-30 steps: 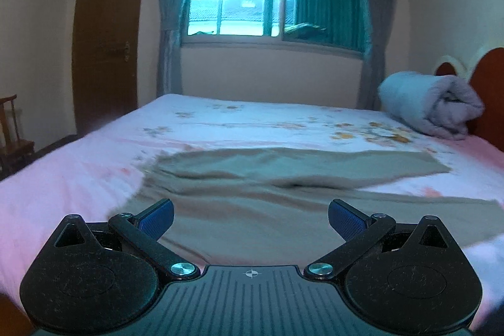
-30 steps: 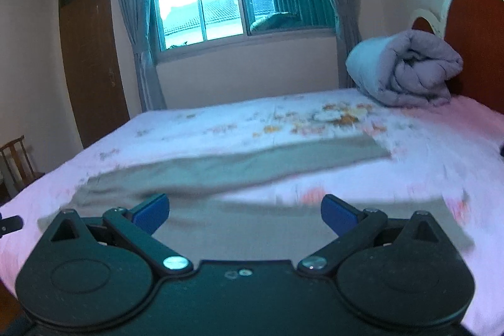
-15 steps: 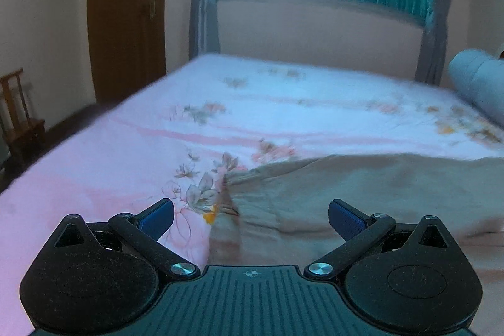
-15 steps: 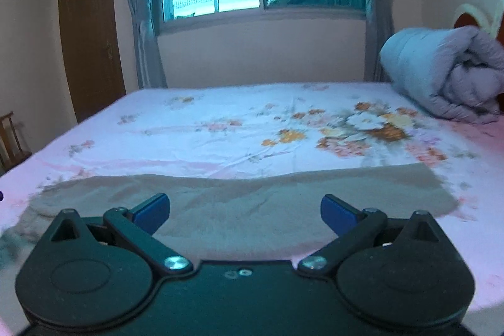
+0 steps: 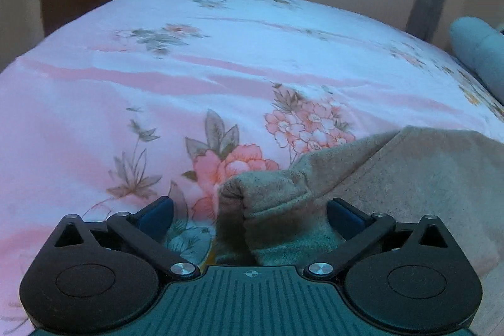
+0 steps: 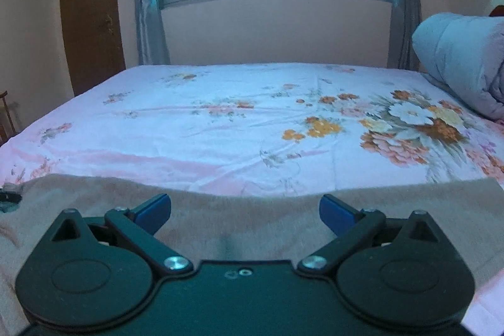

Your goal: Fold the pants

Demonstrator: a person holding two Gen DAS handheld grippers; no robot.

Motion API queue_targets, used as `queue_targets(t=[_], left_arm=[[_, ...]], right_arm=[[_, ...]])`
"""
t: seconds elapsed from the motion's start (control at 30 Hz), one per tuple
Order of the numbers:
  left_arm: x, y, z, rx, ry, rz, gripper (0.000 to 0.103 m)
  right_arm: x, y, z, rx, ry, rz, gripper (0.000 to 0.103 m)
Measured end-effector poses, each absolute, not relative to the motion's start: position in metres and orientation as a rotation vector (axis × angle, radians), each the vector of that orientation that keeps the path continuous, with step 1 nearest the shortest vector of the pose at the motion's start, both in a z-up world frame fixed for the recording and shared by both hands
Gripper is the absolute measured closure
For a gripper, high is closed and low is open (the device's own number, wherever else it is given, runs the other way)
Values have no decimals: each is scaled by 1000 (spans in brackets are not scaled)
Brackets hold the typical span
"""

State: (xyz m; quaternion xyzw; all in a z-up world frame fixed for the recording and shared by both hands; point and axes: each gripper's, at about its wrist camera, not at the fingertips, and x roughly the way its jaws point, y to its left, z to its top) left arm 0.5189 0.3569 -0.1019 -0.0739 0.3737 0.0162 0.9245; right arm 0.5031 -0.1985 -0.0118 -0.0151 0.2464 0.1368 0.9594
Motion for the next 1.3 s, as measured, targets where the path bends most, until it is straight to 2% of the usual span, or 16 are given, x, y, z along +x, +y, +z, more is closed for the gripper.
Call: queue_targets(t=[0.07,0.13,0.17,0.2,0.4,0.43,0.6,0.77,0.9,0.97,1.13,1.23,1.27,1.3], left_arm=[[518,358,-103,-161,761,20,0],[516,357,-102,-159,755,7,7],[516,356,-100,-153,752,-6,17],[514,356,-98,-147,749,-20,30],[506,351,-81,-157,727,-68,79],[502,350,-76,-162,708,-76,82],[467,357,-44,-239,525,-103,84],[436,362,-22,-300,388,-135,84],[429,360,-15,-288,371,-150,84],[430,362,-14,-279,374,-154,84],[424,361,-10,-260,356,-175,84],[426,362,-11,-255,373,-174,84],[429,362,-12,-252,386,-168,84],[431,363,-14,-251,398,-163,84]], right_arm=[[502,-198,-11,-28,487,286,8],[502,-197,-10,-22,482,293,8],[502,-196,-10,-23,483,294,8],[504,-195,-11,-29,486,294,8],[509,-196,-8,-59,506,300,8],[510,-198,-8,-66,509,309,8],[526,-194,-14,-201,507,381,9],[548,-179,-24,-360,464,513,22],[571,-164,-39,-456,518,577,39],[581,-159,-48,-489,546,607,51],[591,-150,-61,-550,561,666,52],[604,-150,-63,-536,633,706,53],[609,-151,-62,-511,670,732,63],[614,-153,-62,-482,706,755,67]])
